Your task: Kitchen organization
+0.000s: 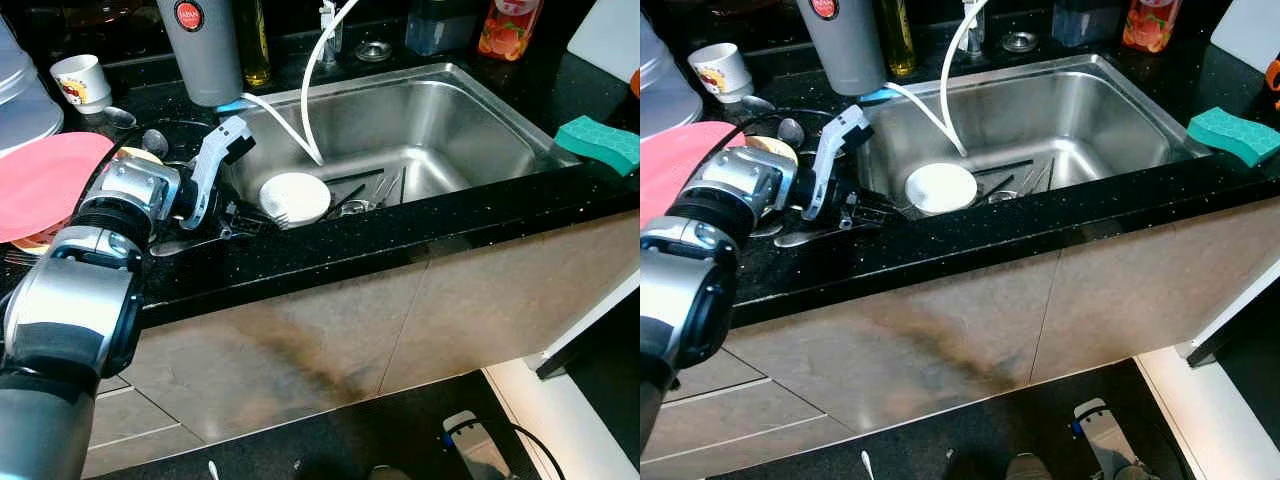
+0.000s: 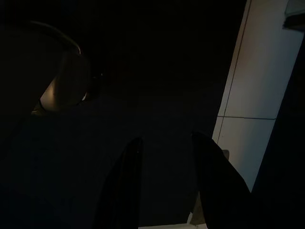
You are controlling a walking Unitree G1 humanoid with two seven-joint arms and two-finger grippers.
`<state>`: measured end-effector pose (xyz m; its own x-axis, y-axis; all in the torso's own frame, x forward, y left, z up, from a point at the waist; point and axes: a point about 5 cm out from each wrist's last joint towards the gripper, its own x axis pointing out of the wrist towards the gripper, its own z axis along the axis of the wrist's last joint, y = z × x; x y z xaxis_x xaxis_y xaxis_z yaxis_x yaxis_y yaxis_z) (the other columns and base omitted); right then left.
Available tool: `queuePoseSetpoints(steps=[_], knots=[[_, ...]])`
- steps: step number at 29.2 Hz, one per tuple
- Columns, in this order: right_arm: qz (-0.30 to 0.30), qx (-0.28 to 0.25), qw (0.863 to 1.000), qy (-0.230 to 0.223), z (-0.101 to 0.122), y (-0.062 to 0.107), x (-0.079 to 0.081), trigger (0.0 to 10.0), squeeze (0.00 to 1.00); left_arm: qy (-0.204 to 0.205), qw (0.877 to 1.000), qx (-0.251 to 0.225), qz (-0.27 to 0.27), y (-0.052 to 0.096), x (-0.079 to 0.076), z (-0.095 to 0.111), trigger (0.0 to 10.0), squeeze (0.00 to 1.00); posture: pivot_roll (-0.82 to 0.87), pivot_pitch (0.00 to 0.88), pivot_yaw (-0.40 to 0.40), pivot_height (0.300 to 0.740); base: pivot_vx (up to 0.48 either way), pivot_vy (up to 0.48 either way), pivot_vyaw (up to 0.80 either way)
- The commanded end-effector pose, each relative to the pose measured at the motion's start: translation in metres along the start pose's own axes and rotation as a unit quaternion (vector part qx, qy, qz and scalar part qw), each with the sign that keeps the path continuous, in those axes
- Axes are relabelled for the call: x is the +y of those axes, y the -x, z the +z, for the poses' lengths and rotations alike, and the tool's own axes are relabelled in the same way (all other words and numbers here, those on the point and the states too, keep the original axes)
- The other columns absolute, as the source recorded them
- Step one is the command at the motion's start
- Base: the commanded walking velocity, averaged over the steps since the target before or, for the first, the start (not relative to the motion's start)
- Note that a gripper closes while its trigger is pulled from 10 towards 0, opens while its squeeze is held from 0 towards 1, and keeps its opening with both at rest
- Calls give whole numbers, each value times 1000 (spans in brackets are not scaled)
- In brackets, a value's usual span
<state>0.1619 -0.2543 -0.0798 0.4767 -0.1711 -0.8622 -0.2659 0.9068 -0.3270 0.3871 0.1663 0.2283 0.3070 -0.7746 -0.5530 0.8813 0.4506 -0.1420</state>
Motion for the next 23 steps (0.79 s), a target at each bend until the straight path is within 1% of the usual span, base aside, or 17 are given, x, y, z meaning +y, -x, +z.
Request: queuePoseSetpoints(steps=[1,7,13,17,20,22,23], knots=[[3,7,1000,2,-5,0,3,10000,0,15,999,28,4,-2,2,-13,0,0,-71,102,92,740,0,0,0],[3,7,1000,4,-4,0,2,10000,0,14,999,27,7,-1,2,-14,0,0,-69,101,90,740,0,0,0],[3,8,1000,7,-4,0,2,10000,0,16,999,-1,33,6,6,-8,0,0,-68,100,87,740,0,0,0],[3,9,1000,8,-4,0,2,10000,0,15,999,-9,44,9,8,-6,0,0,-65,99,87,740,0,0,0],[3,9,1000,10,-4,0,2,10000,0,11,997,-29,74,13,11,-2,0,0,-63,99,86,740,0,0,0],[4,8,1000,11,-3,0,2,10000,0,10,992,-67,105,18,14,8,0,0,-63,97,85,740,0,0,0],[4,8,1000,11,-3,0,2,10000,0,10,992,-67,105,18,14,8,0,0,-63,97,85,740,0,0,0]])
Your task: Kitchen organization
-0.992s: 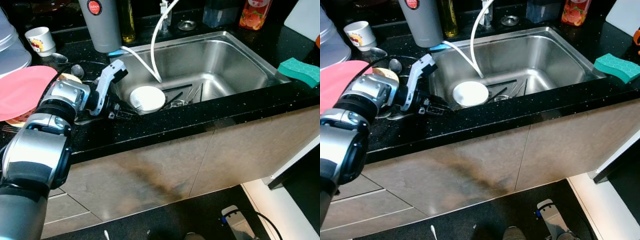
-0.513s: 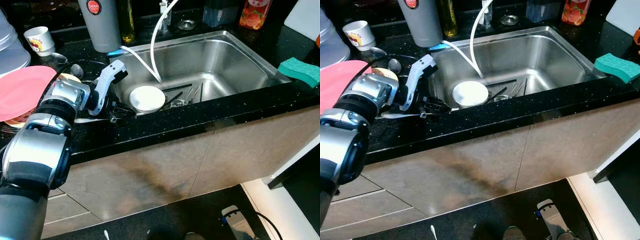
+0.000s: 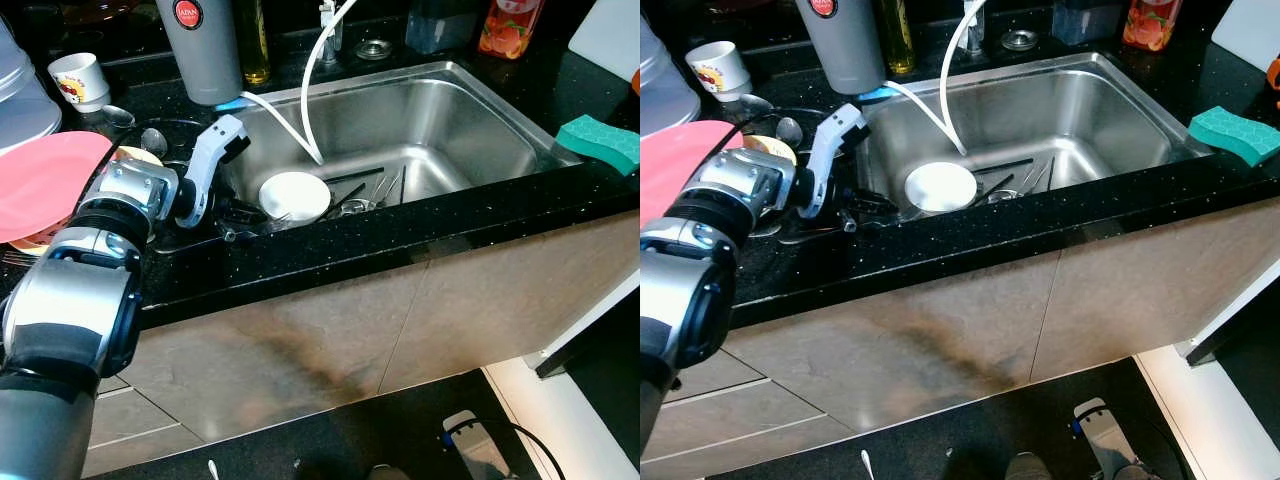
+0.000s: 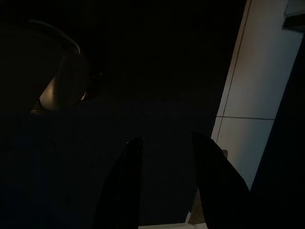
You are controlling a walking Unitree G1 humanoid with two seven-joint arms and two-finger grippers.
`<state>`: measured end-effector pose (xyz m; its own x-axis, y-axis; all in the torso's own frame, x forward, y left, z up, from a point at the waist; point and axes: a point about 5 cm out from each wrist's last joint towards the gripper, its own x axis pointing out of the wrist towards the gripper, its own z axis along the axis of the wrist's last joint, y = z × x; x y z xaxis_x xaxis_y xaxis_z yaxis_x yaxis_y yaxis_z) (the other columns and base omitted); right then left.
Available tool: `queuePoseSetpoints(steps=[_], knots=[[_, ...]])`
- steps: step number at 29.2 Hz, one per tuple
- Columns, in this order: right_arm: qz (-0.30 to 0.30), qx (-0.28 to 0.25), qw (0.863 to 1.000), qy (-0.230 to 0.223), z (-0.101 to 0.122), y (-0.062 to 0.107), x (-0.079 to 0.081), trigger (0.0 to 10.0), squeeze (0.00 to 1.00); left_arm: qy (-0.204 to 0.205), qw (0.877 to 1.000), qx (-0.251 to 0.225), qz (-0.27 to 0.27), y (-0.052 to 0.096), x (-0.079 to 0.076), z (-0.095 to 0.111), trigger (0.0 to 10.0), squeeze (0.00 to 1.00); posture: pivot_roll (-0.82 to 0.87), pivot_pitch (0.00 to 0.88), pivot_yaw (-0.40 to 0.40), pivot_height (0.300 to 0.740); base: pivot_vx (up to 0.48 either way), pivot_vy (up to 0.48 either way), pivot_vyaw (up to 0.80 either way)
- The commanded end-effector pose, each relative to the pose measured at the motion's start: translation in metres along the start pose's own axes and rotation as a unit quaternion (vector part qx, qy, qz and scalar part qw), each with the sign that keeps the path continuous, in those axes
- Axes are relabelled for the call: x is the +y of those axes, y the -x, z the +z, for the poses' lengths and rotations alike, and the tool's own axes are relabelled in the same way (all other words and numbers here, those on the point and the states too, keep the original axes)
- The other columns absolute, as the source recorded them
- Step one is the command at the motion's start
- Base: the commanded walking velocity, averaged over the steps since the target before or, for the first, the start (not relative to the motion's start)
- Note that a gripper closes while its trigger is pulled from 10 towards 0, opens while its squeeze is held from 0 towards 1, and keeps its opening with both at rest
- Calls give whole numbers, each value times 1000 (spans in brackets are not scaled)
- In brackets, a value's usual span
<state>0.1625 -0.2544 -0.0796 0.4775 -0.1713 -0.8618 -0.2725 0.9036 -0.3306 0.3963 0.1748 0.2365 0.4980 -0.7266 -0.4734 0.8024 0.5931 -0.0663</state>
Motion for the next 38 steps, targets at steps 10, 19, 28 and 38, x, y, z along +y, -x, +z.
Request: queuePoseSetpoints(steps=[10,19,28,38], knots=[[5,10,1000,10,-4,0,3,10000,0,-28,996,-83,-14,32,3,41,0,0,-58,91,86,740,0,0,0],[7,10,1000,11,-4,0,4,10000,0,-85,990,74,-81,32,0,12,10000,1000,-54,83,89,740,0,0,0],[8,9,1000,14,-2,0,5,10000,0,-144,971,158,-102,46,-3,15,10000,1000,-44,71,90,740,0,0,0],[7,8,1000,13,-1,0,5,10000,0,-140,964,200,-109,54,-6,11,10000,1000,-35,74,98,740,0,0,0]])
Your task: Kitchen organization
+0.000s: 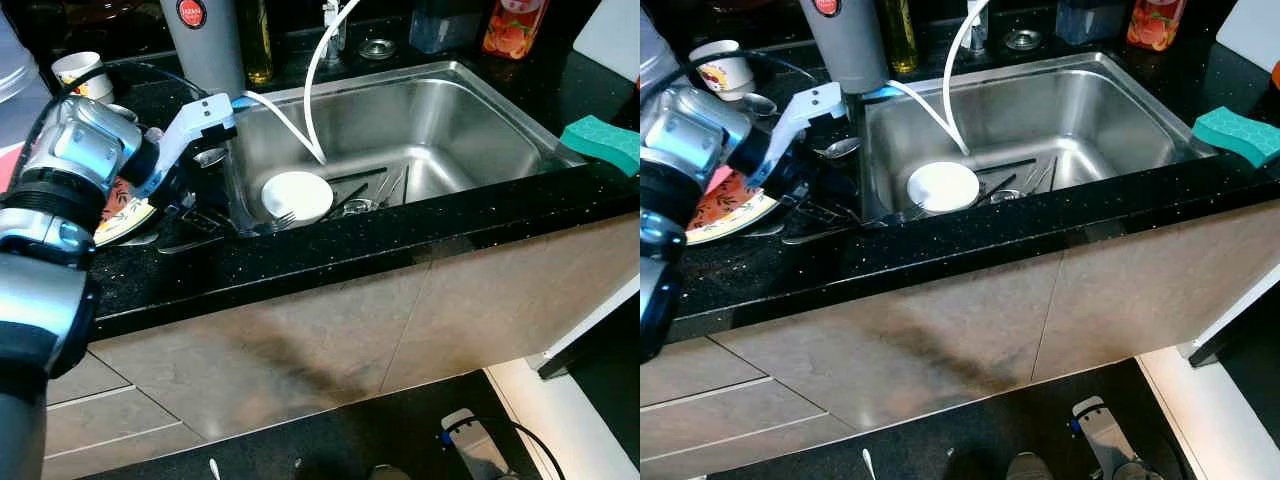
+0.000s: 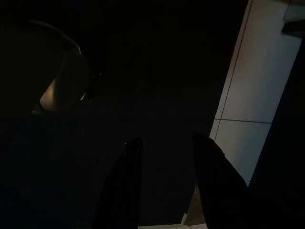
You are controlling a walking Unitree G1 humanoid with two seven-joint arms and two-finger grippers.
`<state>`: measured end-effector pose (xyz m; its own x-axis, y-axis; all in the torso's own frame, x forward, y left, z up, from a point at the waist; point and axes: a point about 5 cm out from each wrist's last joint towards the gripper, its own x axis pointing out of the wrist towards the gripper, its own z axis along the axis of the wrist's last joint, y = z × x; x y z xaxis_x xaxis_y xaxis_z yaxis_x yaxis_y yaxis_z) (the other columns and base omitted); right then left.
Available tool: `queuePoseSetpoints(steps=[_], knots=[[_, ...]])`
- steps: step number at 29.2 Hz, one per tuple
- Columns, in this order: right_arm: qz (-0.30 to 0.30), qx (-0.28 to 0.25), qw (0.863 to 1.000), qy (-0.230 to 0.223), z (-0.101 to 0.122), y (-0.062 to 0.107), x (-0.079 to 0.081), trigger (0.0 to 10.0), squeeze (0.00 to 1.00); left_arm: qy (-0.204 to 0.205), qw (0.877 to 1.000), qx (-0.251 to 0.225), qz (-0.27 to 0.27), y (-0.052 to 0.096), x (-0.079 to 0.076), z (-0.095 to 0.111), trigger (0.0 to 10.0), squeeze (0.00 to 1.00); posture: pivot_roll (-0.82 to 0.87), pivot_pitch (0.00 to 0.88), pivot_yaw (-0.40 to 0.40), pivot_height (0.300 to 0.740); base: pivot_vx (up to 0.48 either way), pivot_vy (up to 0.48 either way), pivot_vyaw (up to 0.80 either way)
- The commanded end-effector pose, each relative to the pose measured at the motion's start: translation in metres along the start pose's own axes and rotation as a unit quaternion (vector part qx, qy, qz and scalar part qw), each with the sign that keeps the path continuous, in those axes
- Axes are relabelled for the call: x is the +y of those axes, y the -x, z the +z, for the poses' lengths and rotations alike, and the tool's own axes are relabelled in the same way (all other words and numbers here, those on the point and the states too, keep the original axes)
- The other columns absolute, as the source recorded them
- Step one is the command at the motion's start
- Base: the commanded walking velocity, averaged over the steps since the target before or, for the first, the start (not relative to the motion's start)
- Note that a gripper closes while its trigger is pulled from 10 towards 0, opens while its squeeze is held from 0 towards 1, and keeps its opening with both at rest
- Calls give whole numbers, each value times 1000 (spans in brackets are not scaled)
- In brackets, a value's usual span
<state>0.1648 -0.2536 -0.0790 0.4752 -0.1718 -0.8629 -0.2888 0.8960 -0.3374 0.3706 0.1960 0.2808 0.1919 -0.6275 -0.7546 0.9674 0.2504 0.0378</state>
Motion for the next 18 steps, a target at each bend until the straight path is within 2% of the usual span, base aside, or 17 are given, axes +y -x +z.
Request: queuePoseSetpoints(steps=[1,3,4,5,8,11,14,18], knots=[[6,7,1000,3,-3,0,5,10000,0,22,1000,20,1,1,0,-14,10000,1000,-35,74,98,740,0,0,0],[6,7,1000,3,-3,0,5,10000,0,26,999,26,-1,-1,-1,-17,10000,1000,-35,74,98,740,0,0,0],[6,7,1000,4,-3,0,5,10000,0,31,999,33,-7,-6,-2,-22,10000,0,-36,75,99,740,0,0,0],[6,7,1000,4,-3,0,5,10000,0,31,999,33,-7,-6,-2,-22,10000,0,-36,75,99,740,0,0,0],[5,6,1000,5,-2,0,5,10000,0,40,998,39,-24,-20,-7,-29,10000,0,-41,78,98,740,0,0,0],[4,6,1000,4,-2,0,4,10000,0,40,998,48,-30,-27,-9,-32,10000,0,-42,77,96,740,0,0,0],[4,6,1000,5,-3,0,4,10000,0,39,997,53,-31,-29,-10,-33,10000,0,-44,79,95,740,0,0,0],[2,6,1000,5,-3,0,4,10000,0,29,996,86,-23,-32,-11,-40,10000,0,-45,84,95,740,0,0,0]])
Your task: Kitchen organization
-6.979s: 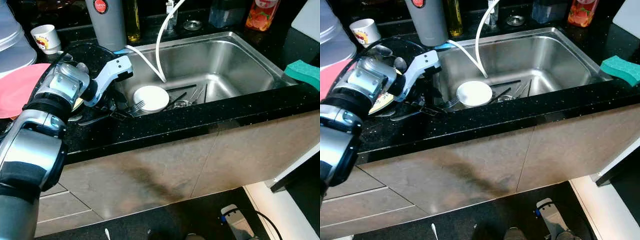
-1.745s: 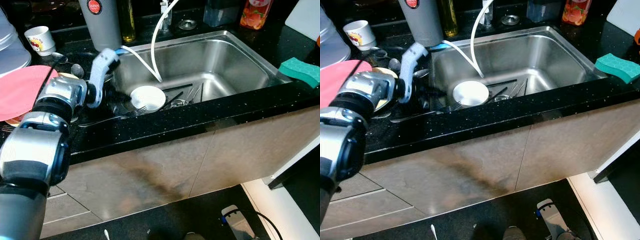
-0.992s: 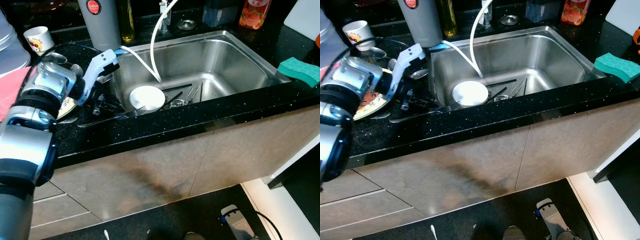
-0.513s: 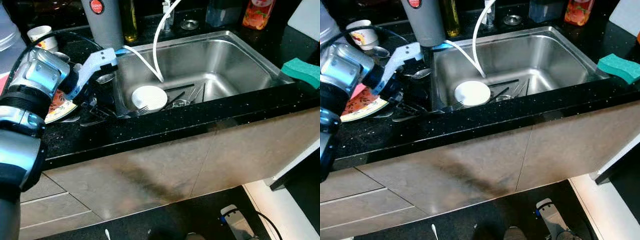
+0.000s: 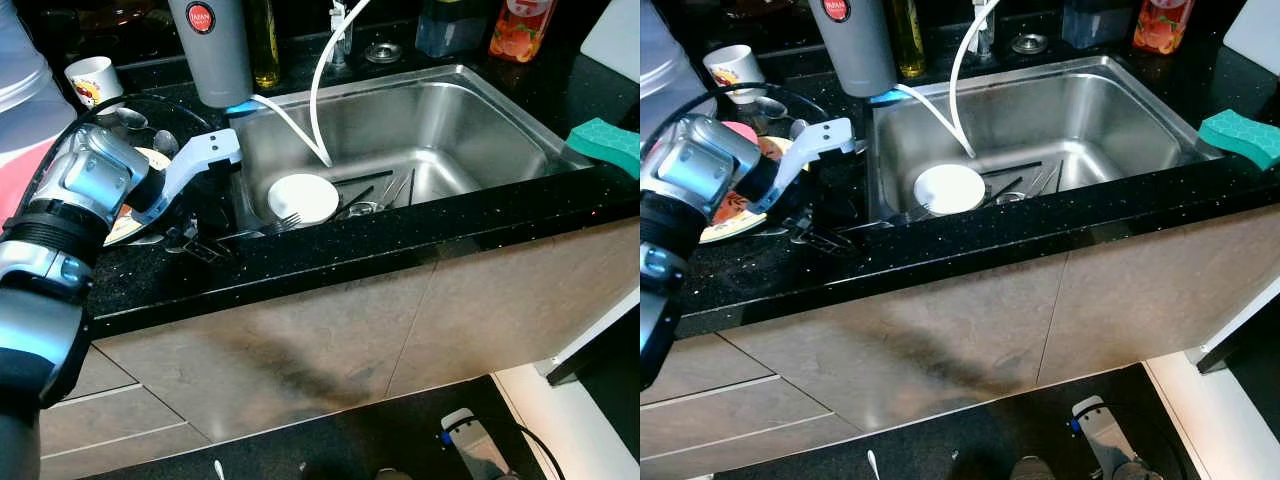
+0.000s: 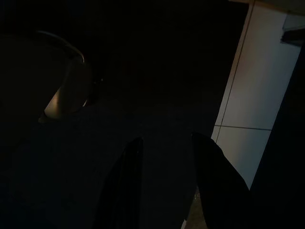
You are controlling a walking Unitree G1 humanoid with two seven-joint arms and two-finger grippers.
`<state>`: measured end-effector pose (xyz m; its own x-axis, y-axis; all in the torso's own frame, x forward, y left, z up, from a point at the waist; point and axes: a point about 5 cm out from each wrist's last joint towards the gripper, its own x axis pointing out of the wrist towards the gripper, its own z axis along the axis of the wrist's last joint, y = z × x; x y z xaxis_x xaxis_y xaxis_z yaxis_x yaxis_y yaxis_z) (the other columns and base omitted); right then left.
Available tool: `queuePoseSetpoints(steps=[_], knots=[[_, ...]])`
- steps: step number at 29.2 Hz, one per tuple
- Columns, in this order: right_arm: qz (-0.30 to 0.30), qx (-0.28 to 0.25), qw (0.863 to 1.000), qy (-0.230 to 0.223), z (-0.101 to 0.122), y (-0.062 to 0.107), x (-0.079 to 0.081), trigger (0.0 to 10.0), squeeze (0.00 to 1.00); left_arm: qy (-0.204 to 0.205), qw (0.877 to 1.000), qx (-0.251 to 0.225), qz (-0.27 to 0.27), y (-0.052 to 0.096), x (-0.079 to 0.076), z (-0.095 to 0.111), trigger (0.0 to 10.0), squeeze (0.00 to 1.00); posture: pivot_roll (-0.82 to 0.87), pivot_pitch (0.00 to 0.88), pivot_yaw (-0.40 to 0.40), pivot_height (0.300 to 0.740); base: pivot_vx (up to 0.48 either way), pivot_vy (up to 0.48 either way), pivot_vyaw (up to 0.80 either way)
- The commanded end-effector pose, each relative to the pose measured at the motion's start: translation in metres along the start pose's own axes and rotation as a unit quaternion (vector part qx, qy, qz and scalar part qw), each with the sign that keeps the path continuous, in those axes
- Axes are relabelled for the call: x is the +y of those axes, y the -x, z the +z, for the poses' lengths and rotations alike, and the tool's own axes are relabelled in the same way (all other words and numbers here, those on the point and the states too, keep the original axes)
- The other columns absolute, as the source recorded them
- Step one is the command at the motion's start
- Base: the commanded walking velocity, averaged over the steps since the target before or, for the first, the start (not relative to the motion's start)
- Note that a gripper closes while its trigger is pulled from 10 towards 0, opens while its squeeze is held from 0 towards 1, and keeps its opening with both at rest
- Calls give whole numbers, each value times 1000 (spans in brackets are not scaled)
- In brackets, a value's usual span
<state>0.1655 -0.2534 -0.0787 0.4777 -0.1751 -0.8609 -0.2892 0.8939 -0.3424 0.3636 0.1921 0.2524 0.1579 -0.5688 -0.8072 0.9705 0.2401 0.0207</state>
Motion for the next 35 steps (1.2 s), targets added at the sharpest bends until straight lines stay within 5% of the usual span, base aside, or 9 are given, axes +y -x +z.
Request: queuePoseSetpoints(steps=[1,2,3,4,27,35], knots=[[4,7,1000,3,-4,0,4,10000,0,25,998,51,-13,-12,-3,-24,5373,0,-42,84,96,740,0,0,0],[4,7,1000,3,-4,0,4,10000,0,25,998,51,-13,-12,-3,-24,5373,0,-42,84,96,740,0,0,0],[4,7,1000,3,-4,0,4,10000,0,25,998,55,-11,-12,-3,-25,3765,0,-42,84,96,740,0,0,0],[4,7,1000,3,-4,0,4,10000,0,23,998,62,-10,-11,-4,-27,0,0,-41,85,97,740,0,0,0],[1,6,1000,5,-3,0,4,10000,0,27,997,75,16,-13,-5,-34,0,0,-41,84,95,740,0,0,0],[0,7,1000,7,-4,0,4,10000,0,80,994,-14,77,-10,7,-28,0,0,-42,74,90,740,0,0,0]])
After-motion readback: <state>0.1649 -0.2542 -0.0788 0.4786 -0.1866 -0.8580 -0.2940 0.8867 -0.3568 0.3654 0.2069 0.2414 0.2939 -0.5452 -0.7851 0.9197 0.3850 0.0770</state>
